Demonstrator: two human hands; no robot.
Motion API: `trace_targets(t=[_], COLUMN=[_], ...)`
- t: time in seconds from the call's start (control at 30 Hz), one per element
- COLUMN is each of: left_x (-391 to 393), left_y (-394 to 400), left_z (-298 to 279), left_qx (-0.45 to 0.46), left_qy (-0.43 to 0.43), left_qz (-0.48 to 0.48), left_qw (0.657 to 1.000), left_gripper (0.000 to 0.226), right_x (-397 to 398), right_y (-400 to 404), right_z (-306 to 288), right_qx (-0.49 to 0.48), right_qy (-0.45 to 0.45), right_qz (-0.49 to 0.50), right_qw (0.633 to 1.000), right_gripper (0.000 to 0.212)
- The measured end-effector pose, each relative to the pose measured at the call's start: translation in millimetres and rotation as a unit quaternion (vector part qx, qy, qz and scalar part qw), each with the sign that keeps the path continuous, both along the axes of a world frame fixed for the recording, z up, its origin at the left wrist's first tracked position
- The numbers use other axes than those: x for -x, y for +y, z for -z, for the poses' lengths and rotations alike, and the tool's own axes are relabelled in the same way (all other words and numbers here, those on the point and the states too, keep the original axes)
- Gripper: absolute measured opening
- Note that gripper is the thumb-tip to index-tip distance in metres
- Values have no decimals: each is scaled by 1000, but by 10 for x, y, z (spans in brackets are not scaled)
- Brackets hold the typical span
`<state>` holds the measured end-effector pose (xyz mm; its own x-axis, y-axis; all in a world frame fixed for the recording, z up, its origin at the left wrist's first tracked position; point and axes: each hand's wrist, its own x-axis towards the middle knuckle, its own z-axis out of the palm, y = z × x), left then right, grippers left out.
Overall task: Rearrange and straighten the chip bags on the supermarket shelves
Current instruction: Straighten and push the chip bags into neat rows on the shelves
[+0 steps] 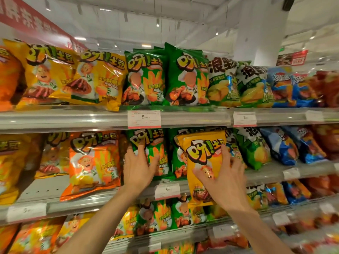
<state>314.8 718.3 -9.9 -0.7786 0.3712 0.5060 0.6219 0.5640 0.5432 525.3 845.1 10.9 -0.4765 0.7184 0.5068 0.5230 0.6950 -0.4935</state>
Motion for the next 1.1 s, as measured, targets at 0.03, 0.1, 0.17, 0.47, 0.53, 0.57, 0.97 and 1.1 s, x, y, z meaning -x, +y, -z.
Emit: trace_targets(t=[0.03, 0.1, 0.17, 0.47, 0.53, 0.57, 0.97, 1.1], left_x=[2, -12, -44, 208, 391, 466, 763, 859], left_y=[-9, -64, -162, -1166, -1398, -1497, -1850, -2062], left_z=[-3, -13, -15, -62, -7, 22, 172, 132], left_qx=[3, 6, -4, -88, -90, -85, -206, -223], left_qy=[-1, -1, 4, 166, 125, 84, -132, -108], left_qz=[4, 16, 37, -19, -61, -68, 99, 84], left_qw=[1000, 1000, 999, 982, 986, 991, 965, 965], left_gripper=[71, 74, 72, 63, 73, 78, 94, 94], right_x=[16, 66, 137, 569, 669, 720, 1043, 1154], right_y=[2, -11, -63, -568, -701, -761, -1272, -1438], right_z=[6, 18, 22, 6, 0, 1, -12, 8], right_qx=[-2, -9, -16, -31, -30, -28, -32, -30], right_qy=[2, 7, 12, 17, 20, 23, 29, 27], right_qz=[-4, -13, -22, -51, -59, -64, -84, -87], right_qw=[1000, 1000, 1000, 998, 998, 997, 996, 995], right_gripper=[107, 107, 107, 109, 109, 110, 108, 107])
